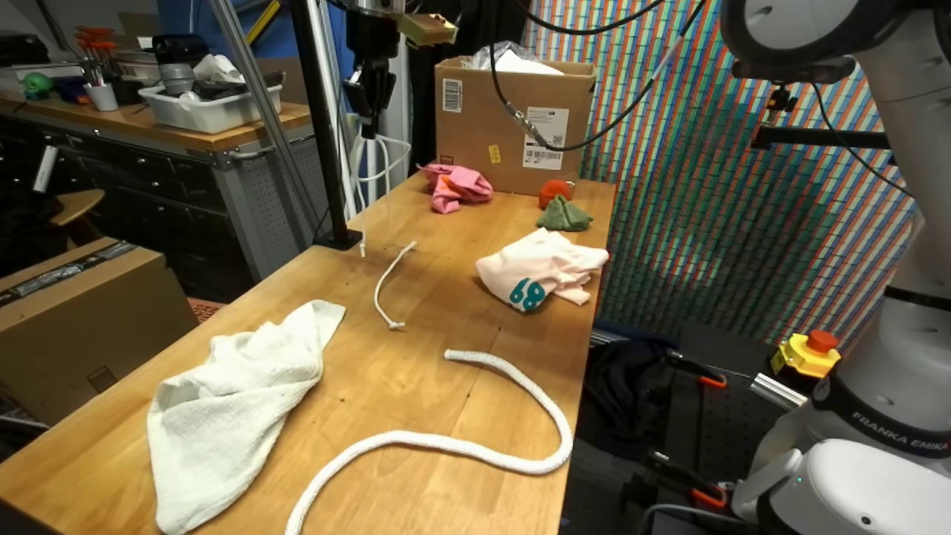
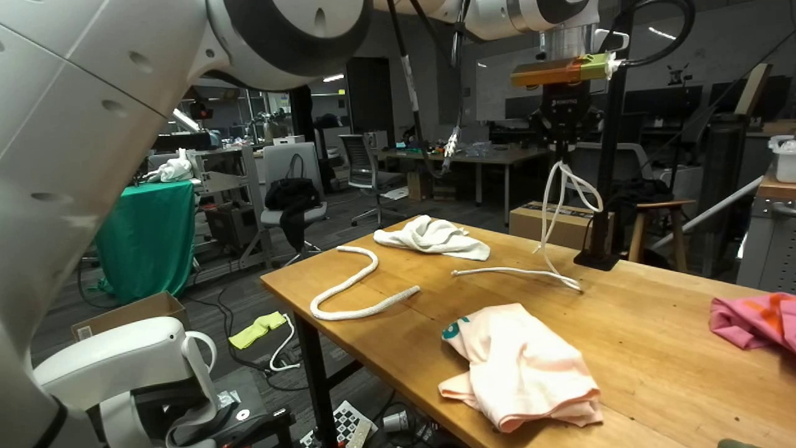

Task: Put the clothes, plush toy and rope separately on the table

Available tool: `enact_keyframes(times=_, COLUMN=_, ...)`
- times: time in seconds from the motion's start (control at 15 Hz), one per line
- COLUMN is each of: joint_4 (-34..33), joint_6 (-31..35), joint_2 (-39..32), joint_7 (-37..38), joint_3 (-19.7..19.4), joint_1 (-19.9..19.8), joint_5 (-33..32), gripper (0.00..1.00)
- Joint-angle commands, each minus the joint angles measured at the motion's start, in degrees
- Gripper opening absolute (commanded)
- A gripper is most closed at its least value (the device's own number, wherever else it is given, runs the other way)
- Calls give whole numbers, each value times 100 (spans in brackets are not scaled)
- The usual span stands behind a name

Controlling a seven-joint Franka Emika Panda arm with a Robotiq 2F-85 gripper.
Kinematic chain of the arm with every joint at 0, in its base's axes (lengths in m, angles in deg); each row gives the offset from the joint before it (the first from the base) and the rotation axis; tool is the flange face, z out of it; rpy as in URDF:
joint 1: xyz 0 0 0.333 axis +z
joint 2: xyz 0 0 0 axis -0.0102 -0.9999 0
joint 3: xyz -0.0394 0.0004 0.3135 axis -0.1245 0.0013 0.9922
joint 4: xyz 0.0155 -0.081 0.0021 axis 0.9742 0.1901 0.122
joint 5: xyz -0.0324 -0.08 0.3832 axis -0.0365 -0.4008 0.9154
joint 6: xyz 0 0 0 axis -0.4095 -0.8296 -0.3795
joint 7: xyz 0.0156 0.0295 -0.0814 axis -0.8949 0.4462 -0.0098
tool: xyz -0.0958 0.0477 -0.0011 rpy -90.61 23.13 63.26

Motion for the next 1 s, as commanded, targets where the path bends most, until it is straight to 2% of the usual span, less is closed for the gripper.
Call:
enact_keyframes(times=0.0, joint_4=492, joint_6=265, joint_2=284, joint_7=-101, joint_3=-24, joint_1=36, joint_5=-93, gripper=10)
enact_keyframes(times=0.2, joint_4=687, joint_6=477, joint_2=266, joint_7=-119, joint_3=-61, joint_1=87, joint_5=-234, gripper=9)
enact_keyframes(times=0.47, joint_4=1023, joint_6=612, joint_2=298, joint_7=-201, joint_3=-23, joint_1=109, joint_5=-435, gripper=12)
enact_keyframes(times=0.53, joint_4=1102, joint_6=632, joint_2=314, joint_7=-248, joint_3=3, joint_1=99, joint_5=-433, gripper=33)
enact_keyframes(times=0.67, joint_4=1237, joint_6=639, joint_2=353, joint_7=-351, joint_3=36, joint_1=98, joint_5=-431, gripper=44)
enact_keyframes(times=0.93, joint_4=1505, joint_6=690, joint_2=508, joint_7=-503, joint_3=47, joint_1=124, joint_5=-439, gripper=75)
